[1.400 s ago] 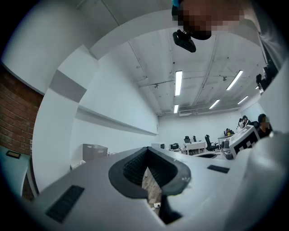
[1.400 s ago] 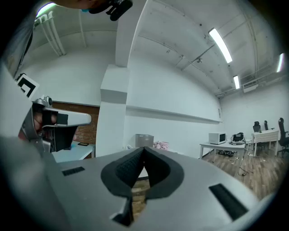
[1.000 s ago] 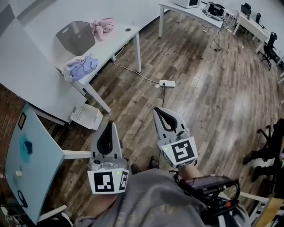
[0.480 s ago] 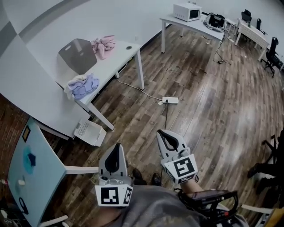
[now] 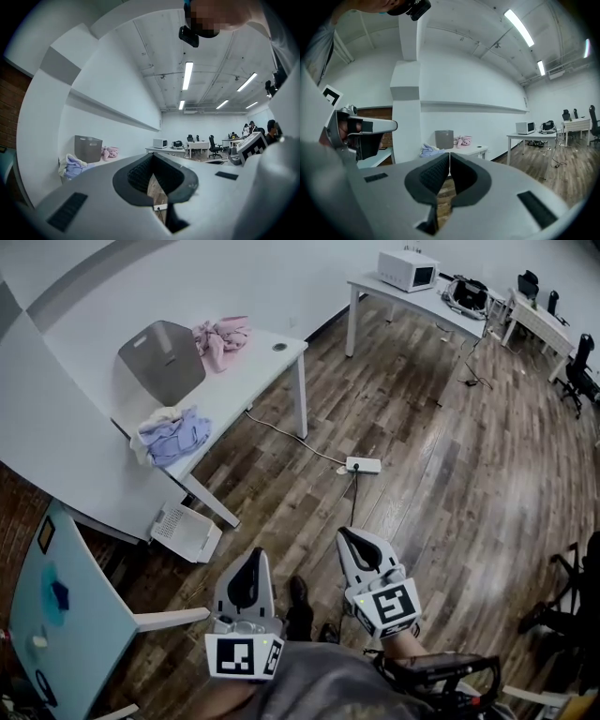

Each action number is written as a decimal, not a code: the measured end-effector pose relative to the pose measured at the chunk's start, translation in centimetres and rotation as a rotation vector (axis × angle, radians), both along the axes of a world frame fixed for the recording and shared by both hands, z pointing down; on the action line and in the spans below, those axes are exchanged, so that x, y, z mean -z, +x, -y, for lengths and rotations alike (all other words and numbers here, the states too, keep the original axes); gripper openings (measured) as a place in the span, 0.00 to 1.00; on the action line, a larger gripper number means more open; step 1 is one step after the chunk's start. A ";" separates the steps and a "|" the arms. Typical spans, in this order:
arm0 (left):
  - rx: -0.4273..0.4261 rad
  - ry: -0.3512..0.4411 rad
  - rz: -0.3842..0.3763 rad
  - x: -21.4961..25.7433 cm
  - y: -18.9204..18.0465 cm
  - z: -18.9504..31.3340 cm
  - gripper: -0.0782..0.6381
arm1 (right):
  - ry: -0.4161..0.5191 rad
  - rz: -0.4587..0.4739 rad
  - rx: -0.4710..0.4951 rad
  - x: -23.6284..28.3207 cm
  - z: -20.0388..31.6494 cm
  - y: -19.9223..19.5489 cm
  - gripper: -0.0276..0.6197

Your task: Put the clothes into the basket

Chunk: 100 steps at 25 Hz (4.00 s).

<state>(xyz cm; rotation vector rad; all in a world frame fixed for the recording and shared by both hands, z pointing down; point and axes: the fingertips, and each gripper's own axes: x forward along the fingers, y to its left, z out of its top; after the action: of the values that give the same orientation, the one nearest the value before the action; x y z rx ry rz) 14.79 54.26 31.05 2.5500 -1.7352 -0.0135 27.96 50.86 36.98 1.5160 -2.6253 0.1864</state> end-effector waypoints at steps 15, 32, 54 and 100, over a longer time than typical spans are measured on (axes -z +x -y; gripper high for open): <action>-0.039 0.086 -0.076 3.0 -7.2 15.4 0.12 | 0.088 -0.039 0.032 4.8 15.8 -8.3 0.06; -0.040 0.007 -0.033 -0.4 -5.2 25.0 0.12 | 0.080 -0.019 0.025 2.8 26.4 -6.1 0.06; 0.022 0.008 0.088 1.8 3.7 45.5 0.12 | 0.066 0.075 0.110 2.6 48.0 1.9 0.06; 0.318 0.029 -0.048 0.2 -14.4 75.9 0.12 | 0.081 -0.085 0.496 2.1 81.2 -20.1 0.06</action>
<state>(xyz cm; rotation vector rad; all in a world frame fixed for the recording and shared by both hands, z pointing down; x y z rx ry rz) 0.39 -21.66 30.89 2.2422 -2.1141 -0.1141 7.91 -30.38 34.91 0.8225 -2.8623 -0.0272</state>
